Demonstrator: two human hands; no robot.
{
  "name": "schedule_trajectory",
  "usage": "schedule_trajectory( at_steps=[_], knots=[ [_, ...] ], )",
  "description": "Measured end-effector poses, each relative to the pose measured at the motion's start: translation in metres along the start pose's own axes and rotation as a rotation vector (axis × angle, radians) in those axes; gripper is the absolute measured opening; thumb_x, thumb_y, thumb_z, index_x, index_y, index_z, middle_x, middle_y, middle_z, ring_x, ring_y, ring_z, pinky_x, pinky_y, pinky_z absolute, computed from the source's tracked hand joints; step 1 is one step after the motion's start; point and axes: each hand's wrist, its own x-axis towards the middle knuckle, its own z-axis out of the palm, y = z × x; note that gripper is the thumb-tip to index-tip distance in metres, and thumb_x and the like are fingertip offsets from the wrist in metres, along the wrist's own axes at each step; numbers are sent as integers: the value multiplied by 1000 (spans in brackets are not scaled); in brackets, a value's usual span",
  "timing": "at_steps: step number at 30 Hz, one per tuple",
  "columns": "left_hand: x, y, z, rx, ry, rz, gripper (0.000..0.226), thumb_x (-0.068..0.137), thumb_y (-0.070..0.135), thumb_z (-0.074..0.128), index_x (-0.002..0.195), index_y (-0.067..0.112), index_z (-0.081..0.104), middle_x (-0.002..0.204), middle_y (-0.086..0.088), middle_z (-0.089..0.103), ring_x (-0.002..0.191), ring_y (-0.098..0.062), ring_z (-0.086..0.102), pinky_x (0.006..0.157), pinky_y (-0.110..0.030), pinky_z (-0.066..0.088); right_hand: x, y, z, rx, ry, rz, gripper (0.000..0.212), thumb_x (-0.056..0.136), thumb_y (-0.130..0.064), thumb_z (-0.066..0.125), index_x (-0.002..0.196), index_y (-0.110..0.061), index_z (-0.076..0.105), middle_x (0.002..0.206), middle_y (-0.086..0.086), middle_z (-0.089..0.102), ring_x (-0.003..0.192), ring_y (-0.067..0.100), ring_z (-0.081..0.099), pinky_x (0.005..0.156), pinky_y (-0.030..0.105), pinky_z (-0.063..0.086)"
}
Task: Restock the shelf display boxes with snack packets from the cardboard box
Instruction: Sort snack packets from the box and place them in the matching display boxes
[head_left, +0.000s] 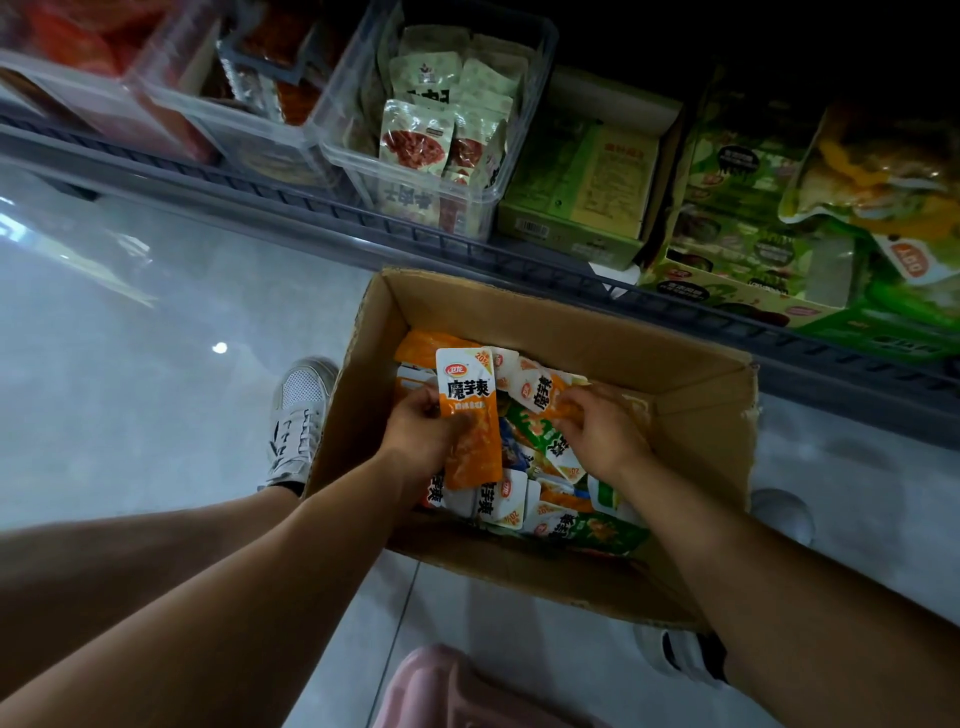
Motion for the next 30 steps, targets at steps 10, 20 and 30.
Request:
schedule_trajectory(
  at_steps=[10,20,30],
  knots=[
    [2,-4,-2,43,19,-33,37,97,12,68,132,20,59,134,-9,64,126,-32,60,108,-59,48,4,-7,6,14,25,85,60,85,-36,77,139,-27,52,133,5,58,123,28,53,100,38,45],
    [-13,2,-2,-46,-39,-88,36,91,36,76,122,25,60,125,-7,70,113,-32,67,104,-59,50,-32,-39,0,987,-83,238,13,99,-17,61,108,-14,70,109,9,73,96,25,71,78,37,57],
    [-10,-4,-17,-10,22,-58,25,94,16,73,109,31,60,119,-2,71,116,-29,65,105,-58,49,5,-66,6,926,18,338,22,94,-29,70,106,-11,70,82,4,70,69,17,64,65,29,54]
  ],
)
